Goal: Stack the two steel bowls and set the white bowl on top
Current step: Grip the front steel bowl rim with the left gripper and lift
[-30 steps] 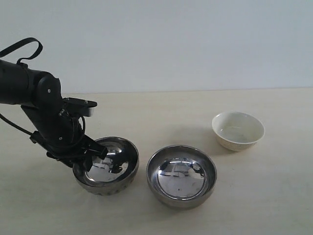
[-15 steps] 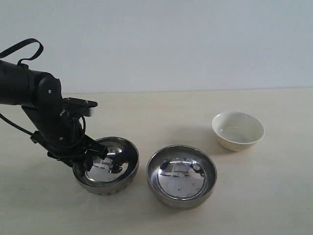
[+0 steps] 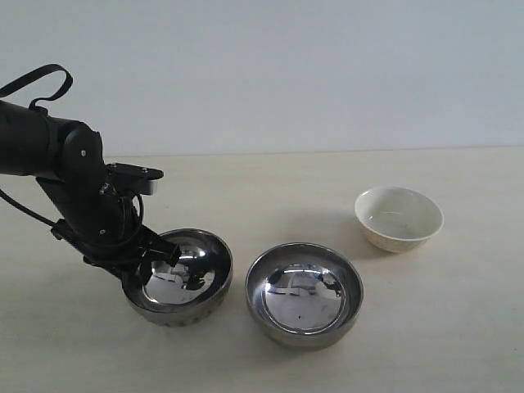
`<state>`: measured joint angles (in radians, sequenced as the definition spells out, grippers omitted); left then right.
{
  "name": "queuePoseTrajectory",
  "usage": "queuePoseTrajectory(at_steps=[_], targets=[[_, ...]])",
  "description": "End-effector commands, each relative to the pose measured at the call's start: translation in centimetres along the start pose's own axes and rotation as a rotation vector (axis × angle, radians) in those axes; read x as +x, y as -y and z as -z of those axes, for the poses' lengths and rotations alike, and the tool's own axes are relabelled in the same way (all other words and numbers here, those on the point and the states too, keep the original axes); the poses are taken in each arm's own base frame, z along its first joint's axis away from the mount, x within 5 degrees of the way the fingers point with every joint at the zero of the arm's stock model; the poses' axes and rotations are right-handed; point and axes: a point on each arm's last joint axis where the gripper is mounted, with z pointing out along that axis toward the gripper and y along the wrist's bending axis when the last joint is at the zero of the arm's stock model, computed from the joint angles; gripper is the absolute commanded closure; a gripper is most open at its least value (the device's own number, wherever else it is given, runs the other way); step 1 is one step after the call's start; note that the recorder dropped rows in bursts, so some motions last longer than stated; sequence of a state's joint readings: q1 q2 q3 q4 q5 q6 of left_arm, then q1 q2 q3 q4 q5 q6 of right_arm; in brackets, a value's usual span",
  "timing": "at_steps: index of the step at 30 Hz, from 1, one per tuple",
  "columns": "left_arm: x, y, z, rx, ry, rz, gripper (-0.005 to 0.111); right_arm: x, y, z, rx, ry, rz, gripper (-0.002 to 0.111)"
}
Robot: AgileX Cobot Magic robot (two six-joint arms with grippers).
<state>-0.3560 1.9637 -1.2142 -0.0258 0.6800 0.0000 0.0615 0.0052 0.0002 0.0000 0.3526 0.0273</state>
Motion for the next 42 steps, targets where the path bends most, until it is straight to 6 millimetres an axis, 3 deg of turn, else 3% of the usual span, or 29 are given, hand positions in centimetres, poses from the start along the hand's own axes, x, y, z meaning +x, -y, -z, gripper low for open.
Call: queuePoseTrajectory(at_steps=[1, 3, 15, 28, 34, 42], targets=[[0.0, -0.1, -0.1, 0.006, 0.004, 0.019, 0.095, -0.1, 0.0, 0.0, 0.001, 0.017, 0.003, 0.108], [0.0, -0.1, -0.1, 0.006, 0.004, 0.019, 0.103, -0.1, 0.0, 0.0, 0.001, 0.017, 0.003, 0.108], [0.3, -0.1, 0.4, 0.005, -0.021, 0.009, 0.103, -0.1, 0.0, 0.0, 0.001, 0.017, 0.003, 0.108], [0.1, 0.0, 6.4, 0.005, 0.107, -0.015, 0.103, -0.1, 0.0, 0.0, 0.001, 0.017, 0.003, 0.108], [0.0, 0.4, 7.5, 0.046, 0.130, 0.002, 0.103, -0.1, 0.0, 0.0, 0.001, 0.017, 0.003, 0.108], [-1.2, 2.2, 9.3, 0.238, 0.164, -0.020, 0.103, -0.1, 0.0, 0.0, 0.001, 0.017, 0.003, 0.108]])
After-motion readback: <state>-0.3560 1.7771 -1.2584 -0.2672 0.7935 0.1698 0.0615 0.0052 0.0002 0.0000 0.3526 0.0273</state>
